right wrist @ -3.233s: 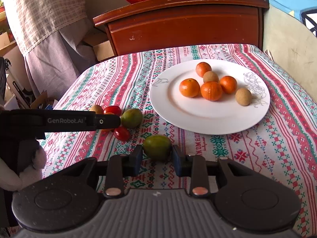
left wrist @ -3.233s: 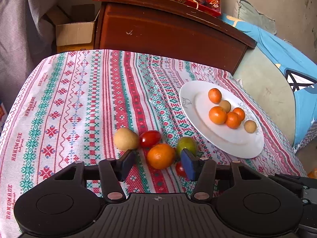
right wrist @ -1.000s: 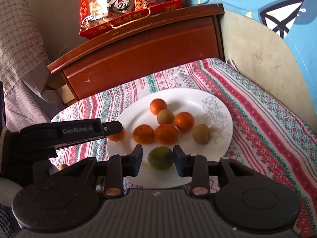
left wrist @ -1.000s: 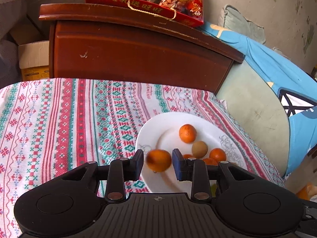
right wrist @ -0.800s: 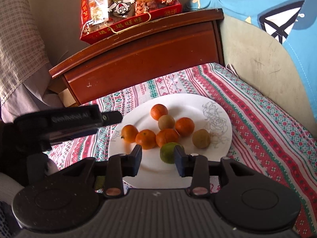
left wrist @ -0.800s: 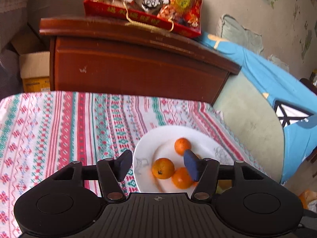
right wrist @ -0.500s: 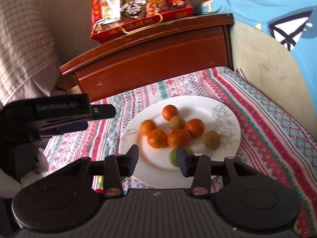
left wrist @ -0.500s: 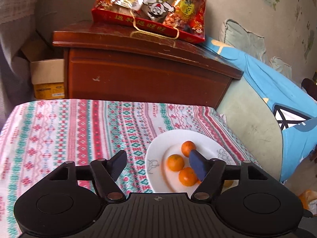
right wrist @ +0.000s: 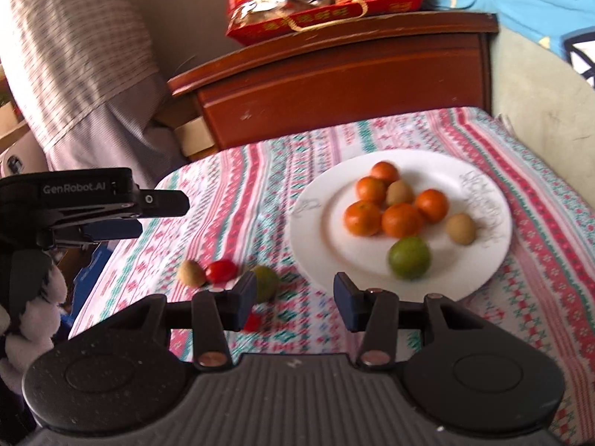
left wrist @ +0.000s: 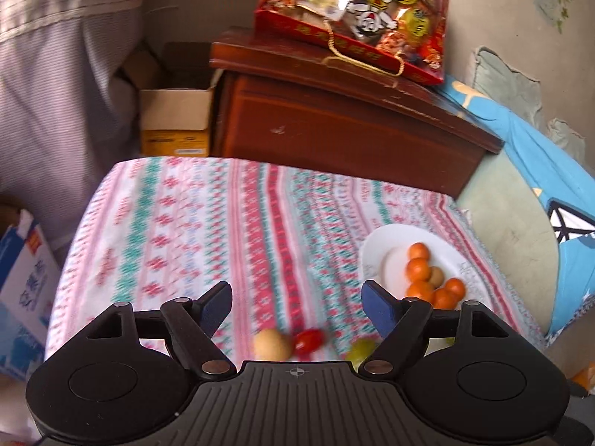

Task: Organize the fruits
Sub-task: 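Move both grippers back to the remaining fruits, then grasp a brown kiwi with the left gripper while the right gripper grasps a red cherry tomato, then carry the kiwi and tomato over the plate and open both grippers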

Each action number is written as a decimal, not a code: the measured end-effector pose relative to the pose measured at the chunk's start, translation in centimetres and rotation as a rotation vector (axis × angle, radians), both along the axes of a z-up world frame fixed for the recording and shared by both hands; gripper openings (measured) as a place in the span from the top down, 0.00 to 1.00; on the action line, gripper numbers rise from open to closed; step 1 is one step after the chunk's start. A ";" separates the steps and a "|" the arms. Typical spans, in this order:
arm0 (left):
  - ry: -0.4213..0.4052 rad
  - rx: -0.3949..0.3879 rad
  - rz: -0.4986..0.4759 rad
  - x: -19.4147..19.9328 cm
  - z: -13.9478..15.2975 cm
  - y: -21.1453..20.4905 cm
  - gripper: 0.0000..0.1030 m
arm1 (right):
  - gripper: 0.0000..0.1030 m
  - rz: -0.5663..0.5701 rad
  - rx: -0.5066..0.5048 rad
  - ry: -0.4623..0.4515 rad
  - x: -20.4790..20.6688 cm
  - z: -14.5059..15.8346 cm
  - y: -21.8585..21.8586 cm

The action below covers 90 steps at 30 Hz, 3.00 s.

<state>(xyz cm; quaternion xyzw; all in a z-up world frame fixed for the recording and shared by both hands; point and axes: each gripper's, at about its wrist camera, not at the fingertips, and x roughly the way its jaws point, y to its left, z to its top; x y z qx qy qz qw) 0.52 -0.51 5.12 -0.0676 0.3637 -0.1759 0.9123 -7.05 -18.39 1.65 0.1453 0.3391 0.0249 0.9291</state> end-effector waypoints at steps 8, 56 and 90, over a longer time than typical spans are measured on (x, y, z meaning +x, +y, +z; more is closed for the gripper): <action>0.001 0.047 -0.027 -1.0 -1.5 1.8 0.24 | 0.55 0.105 -0.045 0.027 -0.1 -1.0 2.7; -0.087 0.172 -0.261 -0.2 -6.0 -0.6 0.57 | 0.79 0.106 -0.070 0.028 0.8 -1.8 2.8; -0.211 -0.013 -0.295 -0.5 -0.3 -5.4 0.73 | 0.79 -0.070 -0.064 -0.101 1.2 2.6 -2.7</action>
